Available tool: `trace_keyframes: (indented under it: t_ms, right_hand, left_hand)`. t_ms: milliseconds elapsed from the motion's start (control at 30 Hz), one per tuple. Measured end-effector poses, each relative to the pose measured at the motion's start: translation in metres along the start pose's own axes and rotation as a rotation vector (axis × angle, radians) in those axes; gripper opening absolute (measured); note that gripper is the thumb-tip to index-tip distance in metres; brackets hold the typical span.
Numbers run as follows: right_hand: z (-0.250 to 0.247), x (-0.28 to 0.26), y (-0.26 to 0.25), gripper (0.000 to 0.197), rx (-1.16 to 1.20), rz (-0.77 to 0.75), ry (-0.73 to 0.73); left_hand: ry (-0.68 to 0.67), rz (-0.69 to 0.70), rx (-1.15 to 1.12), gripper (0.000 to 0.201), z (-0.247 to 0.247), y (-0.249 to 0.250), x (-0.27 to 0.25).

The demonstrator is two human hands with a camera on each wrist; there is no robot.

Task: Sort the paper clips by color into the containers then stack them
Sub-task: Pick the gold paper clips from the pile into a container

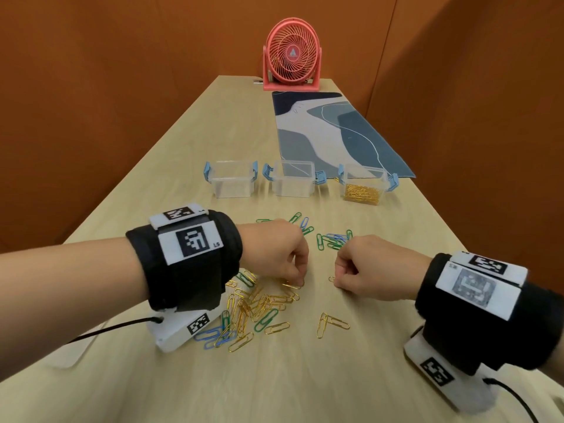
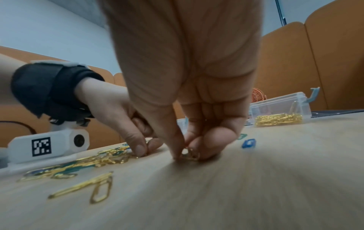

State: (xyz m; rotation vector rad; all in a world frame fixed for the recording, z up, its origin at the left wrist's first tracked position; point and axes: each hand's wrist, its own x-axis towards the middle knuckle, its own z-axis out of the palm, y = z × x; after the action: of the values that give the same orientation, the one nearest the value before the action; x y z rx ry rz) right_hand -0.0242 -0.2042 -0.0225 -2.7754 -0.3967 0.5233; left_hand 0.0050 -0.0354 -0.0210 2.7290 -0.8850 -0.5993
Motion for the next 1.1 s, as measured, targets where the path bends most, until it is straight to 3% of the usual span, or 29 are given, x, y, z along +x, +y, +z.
trace_keyframes:
  t_ms: [100,200,400,600,733,833,933,1000,1100]
  right_hand:
    - [-0.002,-0.002,0.003,0.015,0.071,-0.033,0.06]
    - [-0.006,-0.006,0.003,0.005,0.385,-0.01,0.026]
    - [-0.012,-0.016,0.001,0.017,0.904,0.09,-0.143]
    - [-0.008,-0.019,-0.006,0.023,1.057,0.195,-0.215]
    - [-0.001,-0.022,-0.006,0.024,0.797,0.128,-0.182]
    - [0.006,-0.027,-0.007,0.023,0.348,0.029,-0.071]
    - [0.012,-0.03,-0.008,0.033,0.069,-0.021,-0.049]
    - [0.013,-0.029,-0.01,0.029,0.039,-0.053,-0.05]
    - [0.013,-0.022,-0.012,0.012,0.06,-0.095,-0.059]
  left_hand:
    - [-0.076,-0.014,0.05,0.019,0.003,0.002,-0.003]
    - [-0.092,-0.077,-0.002,0.029,-0.002,-0.001,-0.007]
    - [-0.136,-0.225,-1.135,0.016,-0.016,-0.013,-0.022]
    - [-0.139,-0.249,-1.48,0.014,-0.012,-0.026,-0.031]
    - [-0.132,-0.225,-1.373,0.014,-0.011,-0.028,-0.04]
    - [-0.102,-0.205,-0.921,0.022,-0.007,-0.03,-0.045]
    - [-0.083,-0.194,-0.44,0.027,-0.002,-0.032,-0.052]
    - [-0.086,-0.199,-0.429,0.03,-0.001,-0.033,-0.056]
    - [-0.07,-0.23,-0.648,0.043,-0.003,-0.036,-0.057]
